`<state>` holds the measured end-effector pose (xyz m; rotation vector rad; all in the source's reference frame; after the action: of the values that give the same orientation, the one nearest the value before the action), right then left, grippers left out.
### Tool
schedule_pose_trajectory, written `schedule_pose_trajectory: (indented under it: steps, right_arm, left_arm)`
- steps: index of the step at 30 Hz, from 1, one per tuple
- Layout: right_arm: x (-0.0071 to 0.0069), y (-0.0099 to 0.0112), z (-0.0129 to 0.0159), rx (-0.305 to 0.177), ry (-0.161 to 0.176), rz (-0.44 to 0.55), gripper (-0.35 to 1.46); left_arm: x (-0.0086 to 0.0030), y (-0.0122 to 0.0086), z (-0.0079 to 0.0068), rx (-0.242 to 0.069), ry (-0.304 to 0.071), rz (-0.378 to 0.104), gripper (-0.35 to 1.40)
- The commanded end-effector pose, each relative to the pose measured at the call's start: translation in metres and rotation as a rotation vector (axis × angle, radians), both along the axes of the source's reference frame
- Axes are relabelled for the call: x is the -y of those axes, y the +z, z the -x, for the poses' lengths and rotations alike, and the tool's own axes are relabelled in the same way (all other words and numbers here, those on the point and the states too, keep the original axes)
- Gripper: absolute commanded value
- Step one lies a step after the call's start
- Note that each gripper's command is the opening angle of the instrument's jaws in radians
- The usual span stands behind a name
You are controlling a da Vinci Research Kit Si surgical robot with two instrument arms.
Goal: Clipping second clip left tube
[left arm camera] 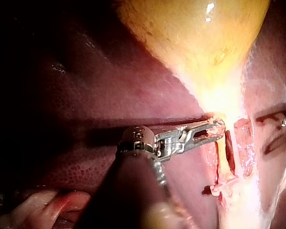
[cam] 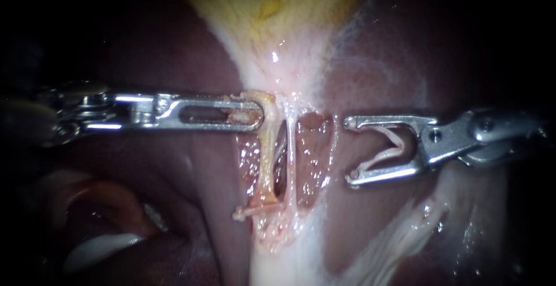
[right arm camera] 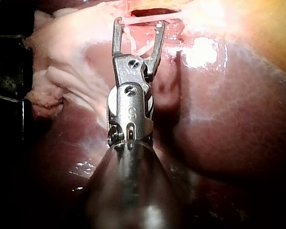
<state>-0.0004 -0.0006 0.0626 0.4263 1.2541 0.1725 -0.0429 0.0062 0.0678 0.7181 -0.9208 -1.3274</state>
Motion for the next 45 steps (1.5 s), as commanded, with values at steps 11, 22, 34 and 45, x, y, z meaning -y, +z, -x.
schedule_pose_trajectory:
  steps: [11, 22, 34, 45]
  right_arm:
    - [0.0, 0.0001, -0.0003, 0.001, 0.001, 0.0, 0.5]
    - [0.0001, 0.0001, -0.0005, 0.001, 0.002, 0.001, 0.5]
    - [0.0029, 0.0031, -0.0054, 0.01, -0.025, -0.032, 0.5]
    - [0.0054, 0.0075, -0.0106, 0.025, -0.042, -0.069, 0.5]
  left_arm:
    - [-0.0005, -0.0039, -0.0032, 0.006, 0.007, -0.016, -0.35]
    - [-0.0003, -0.0073, -0.0039, 0.021, -0.012, -0.017, -0.35]
    - [-0.0003, -0.0071, -0.0039, 0.021, -0.012, -0.017, -0.35]
    - [-0.0003, -0.0071, -0.0039, 0.021, -0.012, -0.016, -0.35]
